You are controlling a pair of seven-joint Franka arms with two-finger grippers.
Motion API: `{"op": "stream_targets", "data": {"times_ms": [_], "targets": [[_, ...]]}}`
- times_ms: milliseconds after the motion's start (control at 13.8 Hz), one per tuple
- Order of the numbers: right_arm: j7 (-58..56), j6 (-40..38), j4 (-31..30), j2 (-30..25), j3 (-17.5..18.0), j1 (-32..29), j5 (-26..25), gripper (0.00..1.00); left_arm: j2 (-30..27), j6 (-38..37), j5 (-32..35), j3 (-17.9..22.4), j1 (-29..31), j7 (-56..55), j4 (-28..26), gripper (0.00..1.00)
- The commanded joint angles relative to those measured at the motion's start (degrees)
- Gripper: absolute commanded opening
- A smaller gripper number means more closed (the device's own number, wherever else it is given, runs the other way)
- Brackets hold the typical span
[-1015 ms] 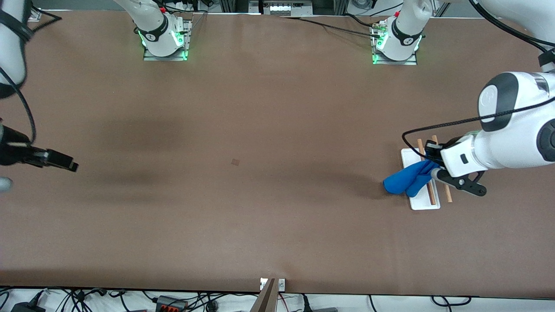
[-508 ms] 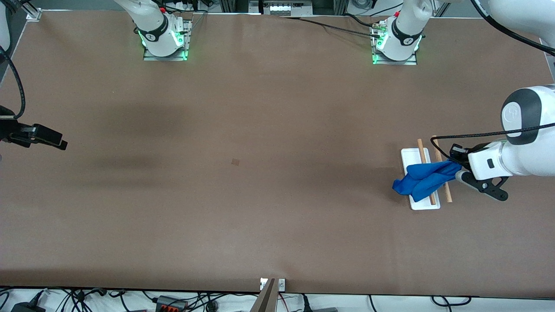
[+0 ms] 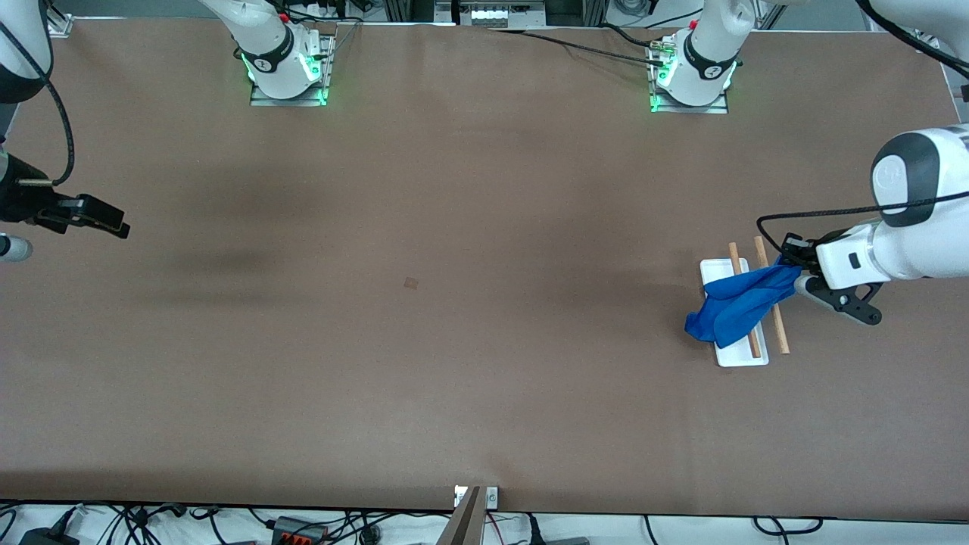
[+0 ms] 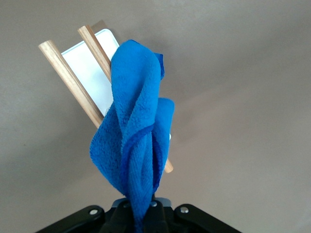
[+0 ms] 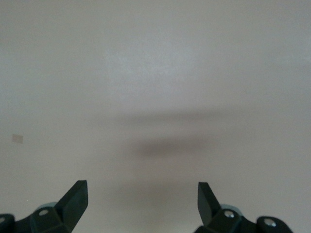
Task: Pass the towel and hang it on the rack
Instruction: 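Carry the towel with the left gripper over the wooden dowels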
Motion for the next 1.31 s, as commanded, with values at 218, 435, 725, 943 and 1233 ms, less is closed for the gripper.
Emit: {"op": "stream_targets", "data": {"times_ms": [218, 435, 725, 943, 1233], "targets": [[-3.2, -0.2, -3.0, -3.4, 0.6, 0.1, -0.6, 1.0, -1.9, 5.9, 0.8, 5.2, -0.7, 11.8, -4.7, 0.01], [-3.2, -0.1, -2.5, -3.4, 0.4, -0.1, -0.5, 1.0, -0.6, 14.1, 0.8, 6.0, -0.7, 15.6, -8.1, 0.01], [-3.2, -0.1, -2.3, -3.5, 0.5, 0.0, -0.5, 1.0, 1.6, 19.3, -0.1, 6.1, -0.1, 20.6, -8.5, 0.01], [-3.2, -0.2, -2.3, -3.6, 0.5, -0.2, -0.5, 1.0, 3.2, 22.5, -2.3, 6.2, 1.1, 24.7, -8.9, 0.01], [-3.2, -0.2, -2.3, -3.5, 2.4, -2.7, -0.5, 1.0, 7.4, 26.6, -9.7, 8.9, 1.0, 34.2, -9.0, 0.01]]}}
